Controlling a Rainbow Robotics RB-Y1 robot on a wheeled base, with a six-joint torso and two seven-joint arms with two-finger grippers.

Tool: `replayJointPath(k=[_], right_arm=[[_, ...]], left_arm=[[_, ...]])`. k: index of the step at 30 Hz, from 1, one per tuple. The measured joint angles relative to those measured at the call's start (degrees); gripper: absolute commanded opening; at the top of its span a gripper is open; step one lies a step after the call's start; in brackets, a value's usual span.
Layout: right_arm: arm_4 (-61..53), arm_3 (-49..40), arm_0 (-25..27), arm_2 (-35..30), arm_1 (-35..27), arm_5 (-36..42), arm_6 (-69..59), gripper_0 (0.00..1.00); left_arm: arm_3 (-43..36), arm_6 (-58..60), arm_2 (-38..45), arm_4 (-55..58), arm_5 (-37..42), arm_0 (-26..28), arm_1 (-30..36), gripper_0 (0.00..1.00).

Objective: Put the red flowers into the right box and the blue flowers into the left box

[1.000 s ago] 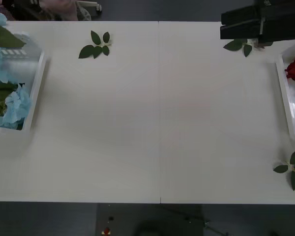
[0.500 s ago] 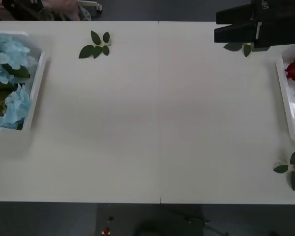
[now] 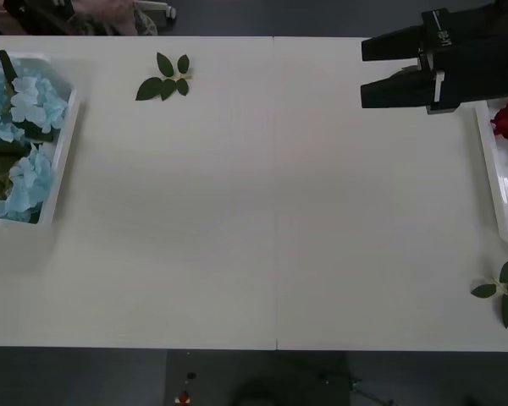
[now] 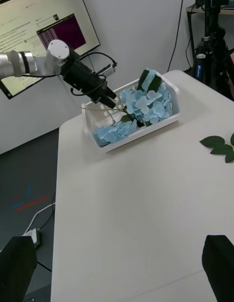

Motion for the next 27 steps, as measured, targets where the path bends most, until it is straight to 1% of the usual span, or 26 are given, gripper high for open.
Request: replayJointPath(k=[2, 4, 7, 11, 14, 17, 22, 24, 27], right_arm=[[0.0, 0.0, 0.0, 0.0, 0.0, 0.1, 0.1, 1.00], [0.0, 0.0, 0.0, 0.0, 0.0, 0.9, 0.3, 1.00], [0.0, 0.0, 0.0, 0.0, 0.0, 1.2, 0.9, 1.00], [0.0, 0.0, 0.0, 0.0, 0.0, 1.2, 1.6, 1.00], [0.0, 0.0, 0.0, 0.0, 0.0, 1.2, 1.6, 1.00], [0.0, -0.1, 0.0, 0.0, 0.0, 1.2, 1.6, 1.00], [0.0, -0.1, 0.0, 0.0, 0.0, 1.2, 1.6, 1.00], [0.0, -0.1, 0.0, 0.0, 0.0, 1.2, 1.6, 1.00], [0.0, -0.1, 0.0, 0.0, 0.0, 1.2, 1.6, 1.00]], left_arm=[[-2.0, -4.2, 0.0, 10.1, 5.0, 0.0, 1.1, 0.81], [-5.9, -9.3, 0.0, 16.1, 8.6, 0.0, 3.0, 0.81], [-13.6, -10.6, 1.6, 15.9, 9.3, 0.0, 5.5, 0.81], [-24.0, -10.6, 6.4, 16.0, 9.0, 1.2, 5.5, 0.81], [-32.6, -10.6, 8.1, 16.4, 5.0, 3.5, 2.7, 0.81], [-42.0, -10.6, 8.1, 15.4, -2.8, 6.9, -2.9, 0.81], [-55.4, -10.6, 7.9, 4.2, -12.3, 13.6, -12.9, 0.82], [-59.3, -10.5, 6.9, 2.2, -14.2, 15.6, -14.3, 0.81], [-62.9, -10.4, 4.0, 2.3, -14.7, 16.3, -13.2, 0.81]])
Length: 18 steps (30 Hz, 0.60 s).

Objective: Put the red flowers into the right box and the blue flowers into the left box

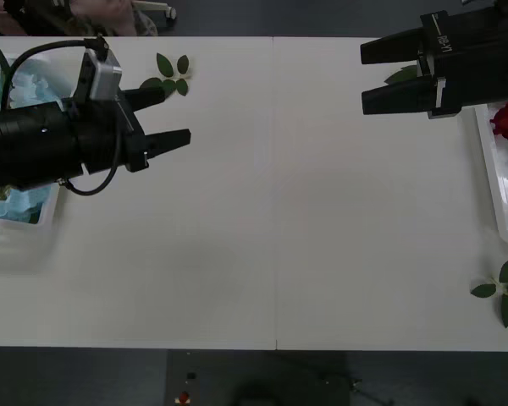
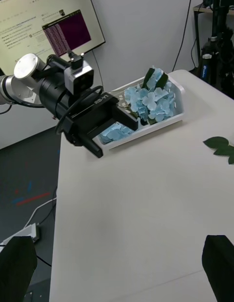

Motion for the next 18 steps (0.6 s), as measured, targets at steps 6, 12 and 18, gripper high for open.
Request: replayJointPath(k=[6, 12, 18], right_arm=[[0.0, 0.0, 0.0, 0.0, 0.0, 0.0, 0.0, 1.00], [0.0, 0.0, 0.0, 0.0, 0.0, 0.0, 0.0, 1.00], [0.0, 0.0, 0.0, 0.0, 0.0, 0.0, 0.0, 1.00]], left_arm=[[-7.9, 2.4, -2.2, 1.1, 0.0, -0.2, 7.4, 0.81], [-15.4, 17.7, -3.8, 0.6, 0.0, -2.5, 17.9, 0.81], [-16.1, 17.7, -4.6, 0.1, 0.0, -3.1, 21.2, 0.81]])
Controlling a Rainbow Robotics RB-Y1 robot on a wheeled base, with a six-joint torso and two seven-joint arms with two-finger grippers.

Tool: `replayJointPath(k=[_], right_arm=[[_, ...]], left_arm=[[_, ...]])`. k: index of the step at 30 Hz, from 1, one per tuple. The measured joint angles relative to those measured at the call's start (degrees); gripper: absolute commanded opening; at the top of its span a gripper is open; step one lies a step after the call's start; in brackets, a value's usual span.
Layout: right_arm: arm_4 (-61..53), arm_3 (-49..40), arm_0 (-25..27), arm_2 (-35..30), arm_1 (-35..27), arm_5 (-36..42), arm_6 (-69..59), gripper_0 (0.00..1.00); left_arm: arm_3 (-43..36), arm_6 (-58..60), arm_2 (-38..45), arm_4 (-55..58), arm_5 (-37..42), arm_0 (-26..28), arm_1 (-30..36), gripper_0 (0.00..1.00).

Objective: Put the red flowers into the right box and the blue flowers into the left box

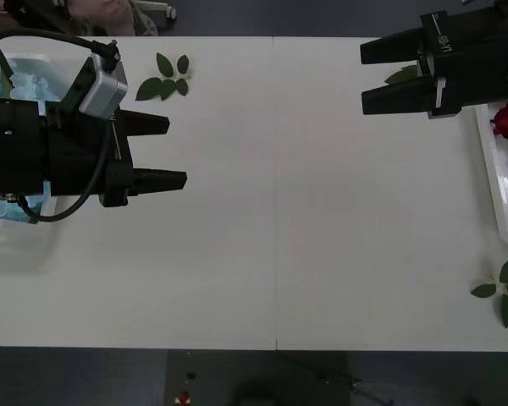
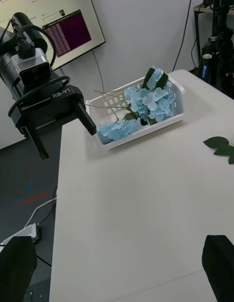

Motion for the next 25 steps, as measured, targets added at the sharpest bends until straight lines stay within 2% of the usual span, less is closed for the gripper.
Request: replayJointPath(k=[25], right_arm=[[0.0, 0.0, 0.0, 0.0, 0.0, 0.0, 0.0, 1.00]], left_arm=[[0.7, 0.0, 0.0, 0.0, 0.0, 0.0, -1.0, 0.81]])
